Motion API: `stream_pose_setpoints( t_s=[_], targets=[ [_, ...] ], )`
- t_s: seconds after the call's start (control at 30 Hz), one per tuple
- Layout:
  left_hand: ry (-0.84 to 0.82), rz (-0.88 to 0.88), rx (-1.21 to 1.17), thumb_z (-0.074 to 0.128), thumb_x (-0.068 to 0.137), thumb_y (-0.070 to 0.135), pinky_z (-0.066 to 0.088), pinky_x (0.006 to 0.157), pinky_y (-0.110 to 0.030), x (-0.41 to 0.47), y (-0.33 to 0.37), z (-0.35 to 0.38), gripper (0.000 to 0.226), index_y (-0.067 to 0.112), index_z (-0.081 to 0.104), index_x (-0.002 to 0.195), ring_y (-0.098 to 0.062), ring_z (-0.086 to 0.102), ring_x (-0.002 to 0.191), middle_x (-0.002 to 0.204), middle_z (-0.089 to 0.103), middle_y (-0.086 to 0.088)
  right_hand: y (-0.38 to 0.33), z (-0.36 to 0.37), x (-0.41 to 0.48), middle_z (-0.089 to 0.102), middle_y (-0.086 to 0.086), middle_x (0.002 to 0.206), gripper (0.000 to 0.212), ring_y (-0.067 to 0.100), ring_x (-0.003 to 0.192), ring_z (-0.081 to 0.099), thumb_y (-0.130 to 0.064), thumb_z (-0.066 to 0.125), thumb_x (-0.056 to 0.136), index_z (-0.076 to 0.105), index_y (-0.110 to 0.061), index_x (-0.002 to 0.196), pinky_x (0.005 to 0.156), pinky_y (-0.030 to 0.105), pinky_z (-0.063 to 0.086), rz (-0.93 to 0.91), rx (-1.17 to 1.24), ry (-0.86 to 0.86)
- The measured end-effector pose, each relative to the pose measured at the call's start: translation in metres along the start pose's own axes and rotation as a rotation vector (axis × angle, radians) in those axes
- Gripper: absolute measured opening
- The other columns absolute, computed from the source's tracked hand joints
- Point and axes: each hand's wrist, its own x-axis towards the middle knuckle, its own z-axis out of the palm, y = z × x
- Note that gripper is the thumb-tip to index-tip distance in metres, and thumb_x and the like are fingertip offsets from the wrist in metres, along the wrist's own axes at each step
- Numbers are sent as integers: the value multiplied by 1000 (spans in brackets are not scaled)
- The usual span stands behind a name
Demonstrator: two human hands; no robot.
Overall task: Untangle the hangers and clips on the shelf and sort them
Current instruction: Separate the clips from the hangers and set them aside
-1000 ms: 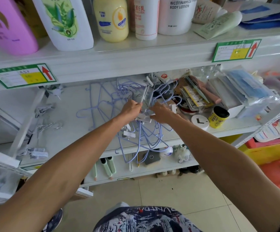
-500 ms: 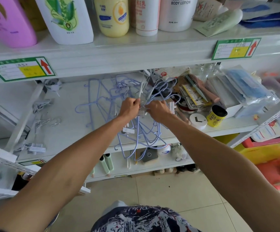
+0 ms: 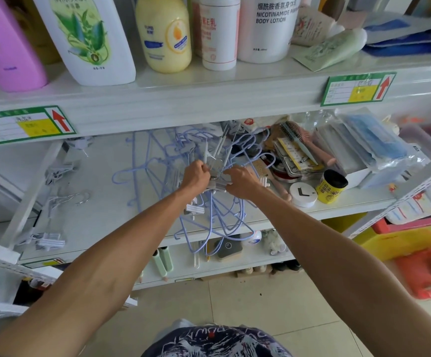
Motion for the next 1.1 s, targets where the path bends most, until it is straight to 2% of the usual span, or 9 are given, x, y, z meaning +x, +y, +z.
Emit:
stream_pose_setpoints(
  t_s=[0.07,0.23,0.33,0.43,0.6,0.73,0.87,0.93,1.1],
  targets=[
    [-13,-58,-37,51,91,8,59,74,-37,5,-3,1,18,3,65,102,-29,67,87,100,68,-12,-1,2,1,46,4,141,52,25,131,45,-21,60,87,54,-24,139,104,40,42,28,-35,-28],
    [1,-160,-171,48,87,11,59,52,-41,15,-10,8,23,-4,65,90,-34,69,67,85,69,-17,-6,7,1,49,4,132,46,25,129,43,-19,57,87,59,-27,133,102,39,39,26,-69,-52],
    [113,4,-148,48,96,15,42,51,-28,6,2,11,22,2,65,89,-22,58,66,79,63,-6,-6,4,2,52,4,129,43,25,124,47,-16,56,87,61,-24,129,101,39,43,10,-68,-54],
    [173,211,-146,46,100,14,40,52,-33,-8,7,25,25,0,63,87,-20,53,61,75,64,-11,-7,-2,3,54,4,131,38,25,127,47,-18,54,90,64,-22,126,105,43,43,-6,-87,-35],
    [230,147,-242,45,101,14,35,50,-22,-12,9,26,24,0,62,90,-18,54,65,80,63,-9,-6,-12,6,63,7,118,29,24,110,60,-15,54,88,71,-14,113,93,38,53,-24,-69,-16],
    [55,-6,-184,47,95,21,42,55,-31,3,1,14,27,2,61,83,-18,56,61,79,62,-11,1,-18,5,66,9,108,27,24,100,63,-16,53,91,73,-11,108,86,34,55,-33,-52,-50],
    [-174,-156,-214,52,88,47,53,51,-34,28,2,0,44,3,59,87,-32,69,57,73,65,-14,2,-12,4,69,8,103,25,24,95,65,-13,57,85,76,-14,100,86,37,55,-36,-9,-13],
    [-208,-134,-168,52,92,47,49,48,-28,37,4,-4,43,5,61,91,-26,66,51,71,62,-10,2,-8,5,70,9,99,24,25,92,66,-10,57,82,77,-13,96,84,37,56,-20,28,5],
    [-223,-162,-172,56,94,45,44,63,-29,56,10,1,40,8,63,81,-19,57,70,82,65,-5,3,-6,3,70,7,106,29,22,98,64,-7,57,82,76,-14,103,88,34,54,2,68,6]
  ],
)
